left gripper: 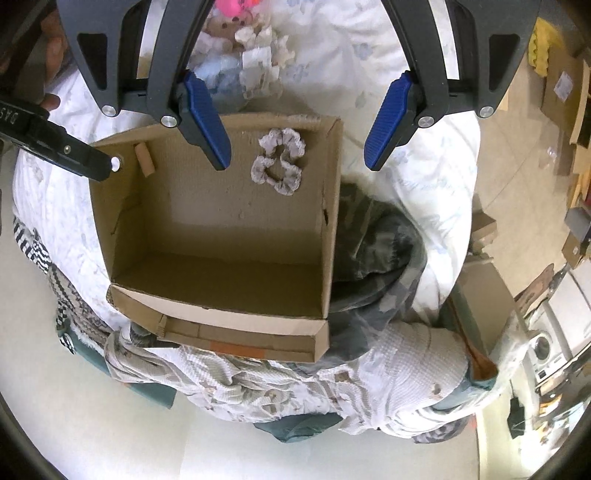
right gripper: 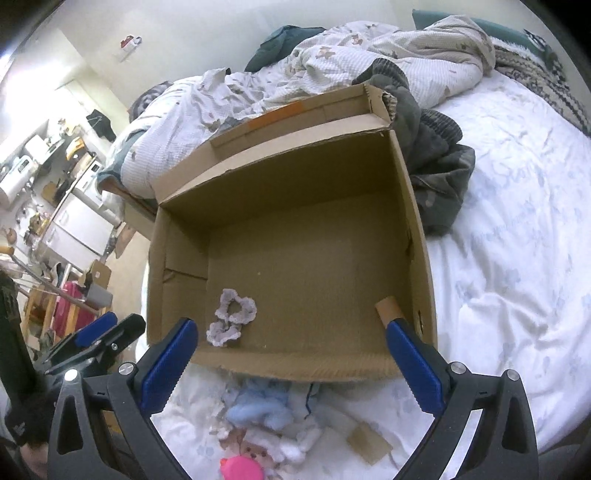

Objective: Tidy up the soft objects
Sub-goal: 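Reach the left tool to the pink rubber duck and grasp it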

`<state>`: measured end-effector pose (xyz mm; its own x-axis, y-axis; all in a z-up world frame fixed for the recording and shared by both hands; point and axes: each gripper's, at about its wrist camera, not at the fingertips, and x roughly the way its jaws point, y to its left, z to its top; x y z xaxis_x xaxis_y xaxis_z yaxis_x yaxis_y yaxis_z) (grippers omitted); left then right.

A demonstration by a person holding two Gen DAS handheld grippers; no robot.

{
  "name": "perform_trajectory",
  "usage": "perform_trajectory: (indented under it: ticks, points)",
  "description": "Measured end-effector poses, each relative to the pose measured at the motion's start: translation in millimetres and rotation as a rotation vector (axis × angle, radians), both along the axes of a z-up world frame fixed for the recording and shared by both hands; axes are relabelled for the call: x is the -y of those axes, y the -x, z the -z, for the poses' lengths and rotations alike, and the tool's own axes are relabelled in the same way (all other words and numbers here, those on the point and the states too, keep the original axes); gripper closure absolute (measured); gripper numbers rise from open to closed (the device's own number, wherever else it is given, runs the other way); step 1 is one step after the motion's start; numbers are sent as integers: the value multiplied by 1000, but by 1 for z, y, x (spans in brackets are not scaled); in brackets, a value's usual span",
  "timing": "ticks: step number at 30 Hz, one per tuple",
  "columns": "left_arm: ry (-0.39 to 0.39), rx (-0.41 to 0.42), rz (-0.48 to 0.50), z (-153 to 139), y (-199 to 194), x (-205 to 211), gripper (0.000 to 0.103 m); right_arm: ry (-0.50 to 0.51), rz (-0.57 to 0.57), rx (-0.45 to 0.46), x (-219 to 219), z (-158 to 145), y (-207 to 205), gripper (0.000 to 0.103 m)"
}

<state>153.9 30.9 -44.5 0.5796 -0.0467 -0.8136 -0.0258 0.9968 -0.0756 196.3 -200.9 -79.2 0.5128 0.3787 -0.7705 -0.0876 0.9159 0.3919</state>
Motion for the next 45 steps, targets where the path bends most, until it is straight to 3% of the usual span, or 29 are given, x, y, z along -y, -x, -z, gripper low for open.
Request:
perform_trajectory:
  ticks: [5, 10, 15, 20, 25, 31, 34, 37, 40, 42, 45]
  points:
    - [30, -3, -16, -1, 19, -5, 31, 22, -1, 18, 4, -5, 16, 0]
    - [-33, -4, -14, 0, 36, 0, 31, 21, -20, 2, 9, -2, 31, 0]
    - [-62, -125, -17, 26, 54, 2, 31, 53, -64, -47, 11, 11, 44, 0]
    - [-23, -282, -23, 56, 59, 4, 31, 107, -58, -67, 14, 16, 50, 0]
    - [65, -396, 74, 77, 65, 30, 31, 122, -11, -148, 27, 31, 45, 0]
    - [53, -496, 156, 107, 75, 60, 31, 98, 33, -224, 37, 45, 41, 0]
    - [9, -476, 163, 110, 73, 68, 35, 86, 37, -244, 39, 49, 39, 0]
    - [37, -504, 170, 116, 71, 70, 37, 34, 30, -285, 42, 55, 36, 0]
    - [52, -554, 174, 127, 68, 72, 55, -3, 21, -329, 43, 64, 33, 1]
    - [68, -574, 174, 131, 69, 73, 58, -16, 8, -377, 40, 74, 32, 21]
    - [63, -564, 184, 128, 69, 77, 59, 19, -21, -438, 32, 89, 31, 40]
